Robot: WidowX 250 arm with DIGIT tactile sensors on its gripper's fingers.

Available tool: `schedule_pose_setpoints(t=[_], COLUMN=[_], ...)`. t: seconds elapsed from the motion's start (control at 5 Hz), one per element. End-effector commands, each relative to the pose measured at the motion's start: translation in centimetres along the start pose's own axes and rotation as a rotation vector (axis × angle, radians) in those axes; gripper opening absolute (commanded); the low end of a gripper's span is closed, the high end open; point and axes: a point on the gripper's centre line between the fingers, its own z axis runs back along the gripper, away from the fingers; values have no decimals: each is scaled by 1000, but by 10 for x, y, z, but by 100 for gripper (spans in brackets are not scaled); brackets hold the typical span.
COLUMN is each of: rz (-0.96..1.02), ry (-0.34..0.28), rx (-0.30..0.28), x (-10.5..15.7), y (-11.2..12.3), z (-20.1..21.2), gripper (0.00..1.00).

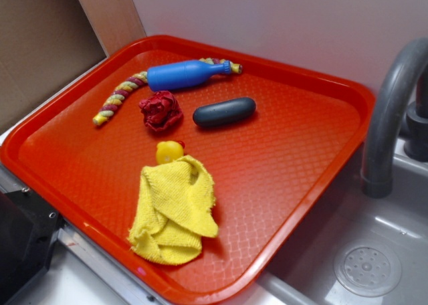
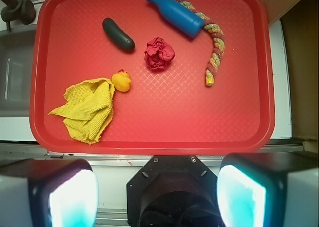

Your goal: Grab the yellow duck.

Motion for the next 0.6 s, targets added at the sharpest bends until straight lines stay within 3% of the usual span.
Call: schedule_pose_setpoints(t=[0.0,0.4], rz=[0,387], ry=[0,55], rx=[0,18], x=[0,42], y=[0,-34], z=[0,-40], gripper=[100,100])
